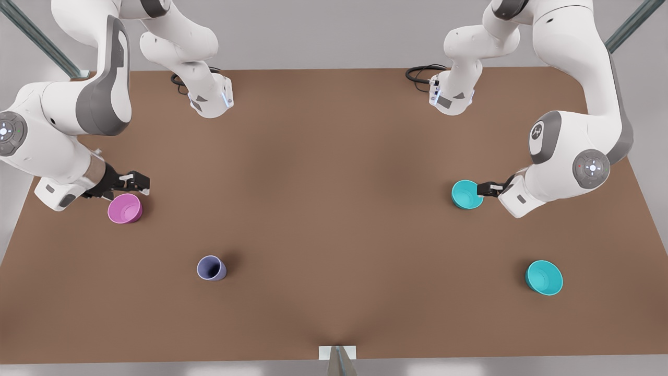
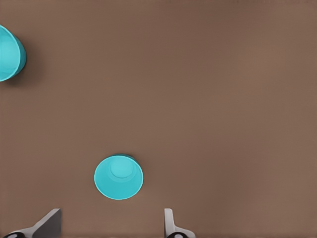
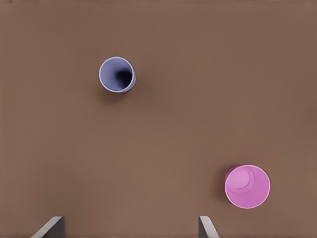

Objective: Stack the blue bowl on the pink bowl

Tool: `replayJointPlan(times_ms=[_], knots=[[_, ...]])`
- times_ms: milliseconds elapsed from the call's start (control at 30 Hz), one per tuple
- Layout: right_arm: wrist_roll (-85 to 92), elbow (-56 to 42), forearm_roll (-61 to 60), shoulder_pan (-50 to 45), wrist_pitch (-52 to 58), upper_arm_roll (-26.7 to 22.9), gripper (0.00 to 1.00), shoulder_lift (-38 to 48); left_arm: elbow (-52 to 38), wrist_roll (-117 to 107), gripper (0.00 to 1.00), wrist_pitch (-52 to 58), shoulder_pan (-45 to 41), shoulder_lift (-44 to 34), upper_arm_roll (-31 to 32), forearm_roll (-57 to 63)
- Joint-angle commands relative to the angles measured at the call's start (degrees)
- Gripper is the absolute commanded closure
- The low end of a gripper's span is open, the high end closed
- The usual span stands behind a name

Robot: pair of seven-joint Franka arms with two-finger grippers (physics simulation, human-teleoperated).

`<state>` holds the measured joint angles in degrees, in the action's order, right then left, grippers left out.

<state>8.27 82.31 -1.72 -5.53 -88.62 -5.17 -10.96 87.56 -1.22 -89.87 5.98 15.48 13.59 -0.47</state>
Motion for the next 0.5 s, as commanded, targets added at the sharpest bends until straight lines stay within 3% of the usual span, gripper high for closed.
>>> replayJointPlan(times_ms=[0, 233, 333, 467], knots=[[1.7, 0.0, 0.0, 0.0, -0.4, 0.0, 0.00, 0.1, 0.0, 0.1, 0.00, 0.7, 0.0, -0.1, 0.0, 0.0], [10.7, 1.8, 4.2, 5.4, -2.4, -0.4, 0.00, -4.6, 0.6, 0.0, 0.00, 0.7, 0.0, -0.1, 0.0, 0.0], [16.2, 2.5, 5.0, 16.4, -9.9, -0.4, 0.00, -12.2, 0.7, 0.0, 0.00, 0.7, 0.1, 0.0, 0.0, 0.0], [23.8, 6.2, 4.8, 24.2, -22.9, -0.3, 0.00, -18.7, 0.7, 0.0, 0.00, 0.7, 0.0, -0.1, 0.0, 0.0]])
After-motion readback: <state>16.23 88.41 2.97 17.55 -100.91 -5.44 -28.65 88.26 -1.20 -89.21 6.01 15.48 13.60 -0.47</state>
